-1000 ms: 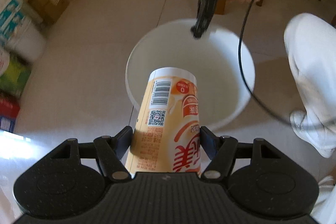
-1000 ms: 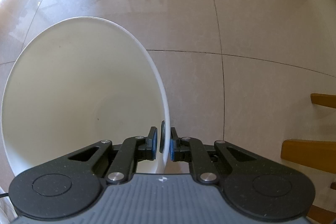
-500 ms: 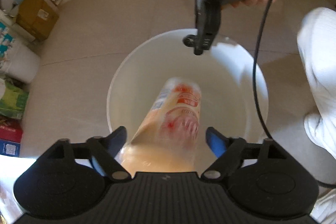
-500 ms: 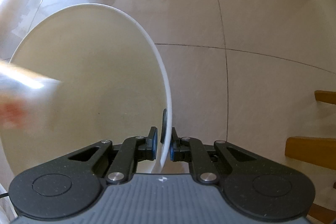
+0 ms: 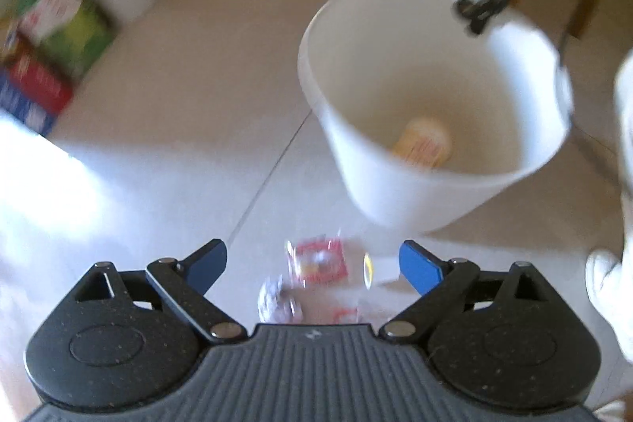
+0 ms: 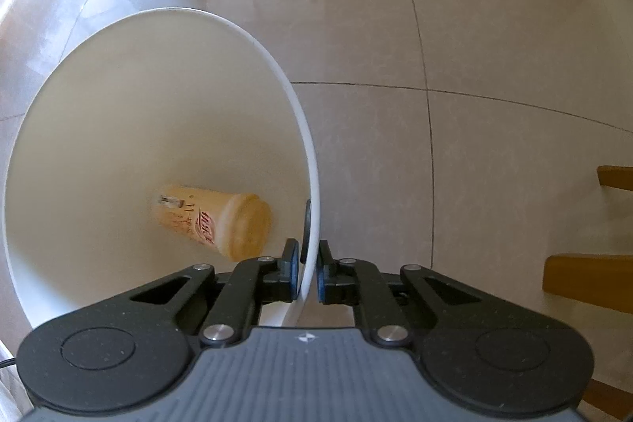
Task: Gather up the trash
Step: 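Lower the left gripper to the tin can and grasp it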
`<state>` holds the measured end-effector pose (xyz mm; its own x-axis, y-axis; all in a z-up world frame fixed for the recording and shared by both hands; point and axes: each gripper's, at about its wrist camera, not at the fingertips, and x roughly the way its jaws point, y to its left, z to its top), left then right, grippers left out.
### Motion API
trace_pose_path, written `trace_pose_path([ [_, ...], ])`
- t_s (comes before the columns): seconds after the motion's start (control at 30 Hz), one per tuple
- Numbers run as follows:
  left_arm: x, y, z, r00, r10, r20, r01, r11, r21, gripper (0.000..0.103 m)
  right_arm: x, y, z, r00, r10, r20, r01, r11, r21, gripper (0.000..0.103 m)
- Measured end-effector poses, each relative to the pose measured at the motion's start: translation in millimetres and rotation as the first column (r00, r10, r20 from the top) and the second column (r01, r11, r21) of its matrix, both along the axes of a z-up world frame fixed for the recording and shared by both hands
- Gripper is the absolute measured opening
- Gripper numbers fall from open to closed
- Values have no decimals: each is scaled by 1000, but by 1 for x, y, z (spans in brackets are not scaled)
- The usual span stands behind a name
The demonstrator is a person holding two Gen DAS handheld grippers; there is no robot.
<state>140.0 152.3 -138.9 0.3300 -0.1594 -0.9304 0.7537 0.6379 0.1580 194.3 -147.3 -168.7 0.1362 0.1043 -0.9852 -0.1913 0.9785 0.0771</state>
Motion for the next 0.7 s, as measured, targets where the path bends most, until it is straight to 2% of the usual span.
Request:
trace_pose_path([
  [0.07, 3, 22, -21, 994, 107, -32, -108, 994, -18, 94, 0, 0, 0, 1000, -1, 1, 1, 1000, 1, 11],
  [0.13, 8, 41, -44, 972, 229, -62, -230, 973, -24, 94, 1, 0, 0, 1000, 1, -1, -1, 1000, -1, 11],
  [0.2, 14, 61, -67, 931, 351, -102, -355, 935, -20, 94, 1, 0, 0, 1000, 2, -4, -2, 1000, -5, 11],
  [0.23, 18, 69, -80, 901, 417, -116, -421, 907, -8, 94, 1, 0, 0, 1000, 2, -5, -2, 1000, -6, 11],
  [0.3, 22, 81, -99, 857, 500, -128, -504, 864, 2, 93, 1, 1, 0, 1000, 4, -6, -4, 1000, -9, 11],
  [0.37, 24, 88, -116, 817, 560, -133, -564, 826, 13, 93, 1, 1, -2, 1000, 4, -7, -4, 1000, -9, 11],
  [0.43, 25, 88, -130, 788, 601, -133, -604, 797, 20, 93, 1, 1, -2, 1000, -1, -7, 1, 1000, -6, 11],
  [0.53, 24, 87, -146, 759, 640, -117, -641, 767, 36, 93, 2, 1, -2, 1000, -4, -9, 4, 1000, -7, 11],
  [0.63, 24, 86, -156, 742, 662, -100, -662, 748, 45, 93, 2, 1, -2, 1000, -2, -10, 2, 1000, -9, 11],
  [0.7, 25, 87, -165, 722, 683, -112, -681, 730, 61, 93, 2, 0, -2, 1000, -5, -10, 5, 1000, -6, 11],
])
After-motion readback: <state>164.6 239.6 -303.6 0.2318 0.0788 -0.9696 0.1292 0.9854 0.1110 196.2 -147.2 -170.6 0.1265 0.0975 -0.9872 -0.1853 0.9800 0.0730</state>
